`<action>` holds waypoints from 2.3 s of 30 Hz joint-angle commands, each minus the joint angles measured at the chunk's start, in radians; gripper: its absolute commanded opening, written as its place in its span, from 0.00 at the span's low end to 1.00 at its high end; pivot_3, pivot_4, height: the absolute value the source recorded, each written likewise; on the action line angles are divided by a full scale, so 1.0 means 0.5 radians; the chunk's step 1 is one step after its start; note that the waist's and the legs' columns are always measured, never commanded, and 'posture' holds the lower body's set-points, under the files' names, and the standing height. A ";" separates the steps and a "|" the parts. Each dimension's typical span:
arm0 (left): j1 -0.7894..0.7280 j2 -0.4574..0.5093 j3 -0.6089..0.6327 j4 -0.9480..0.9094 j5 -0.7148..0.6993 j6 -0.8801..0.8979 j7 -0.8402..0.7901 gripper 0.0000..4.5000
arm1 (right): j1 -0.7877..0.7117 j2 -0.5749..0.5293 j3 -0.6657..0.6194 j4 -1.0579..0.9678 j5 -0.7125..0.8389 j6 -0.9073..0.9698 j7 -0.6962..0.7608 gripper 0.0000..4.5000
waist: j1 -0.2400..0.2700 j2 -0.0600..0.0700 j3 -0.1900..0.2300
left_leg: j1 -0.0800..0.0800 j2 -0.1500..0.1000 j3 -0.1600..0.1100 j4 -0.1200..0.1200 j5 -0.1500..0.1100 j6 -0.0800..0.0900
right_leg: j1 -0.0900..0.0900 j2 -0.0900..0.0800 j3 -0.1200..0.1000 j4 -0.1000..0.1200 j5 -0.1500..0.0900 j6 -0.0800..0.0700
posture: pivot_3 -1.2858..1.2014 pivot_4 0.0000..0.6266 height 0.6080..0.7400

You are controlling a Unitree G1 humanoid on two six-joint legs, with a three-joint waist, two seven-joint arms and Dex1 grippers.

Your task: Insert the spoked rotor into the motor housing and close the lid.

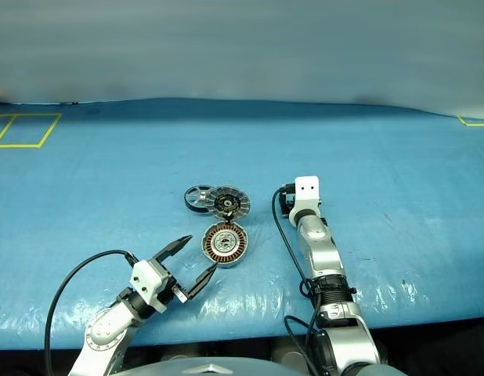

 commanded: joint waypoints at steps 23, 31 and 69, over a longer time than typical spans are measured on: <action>-0.098 0.032 0.027 0.200 -0.095 -0.195 -0.042 1.00 | 1.016 -0.728 0.450 -2.164 0.325 0.762 0.892 0.15 | 0.021 -0.002 -0.012 | 0.006 -0.001 0.002 -0.009 0.001 0.002 | -0.004 -0.010 -0.004 -0.003 -0.008 -0.009 | 0.52 0.24 1.00; -0.139 0.032 0.027 0.214 -0.112 -0.176 -0.053 1.00 | 0.641 -0.647 0.731 -2.152 0.429 0.832 0.985 0.15 | 0.036 -0.013 -0.006 | -0.002 -0.003 -0.001 -0.010 0.000 0.002 | -0.005 -0.006 -0.006 -0.004 -0.007 -0.010 | 0.52 0.24 1.00; -0.071 0.046 0.034 0.211 -0.123 -0.159 -0.088 1.00 | 0.625 -0.399 0.965 -1.462 0.158 0.523 0.931 0.15 | 0.035 -0.012 -0.005 | -0.001 -0.003 0.002 -0.007 0.001 0.002 | -0.004 -0.006 -0.006 -0.002 -0.004 -0.005 | 0.52 0.24 1.00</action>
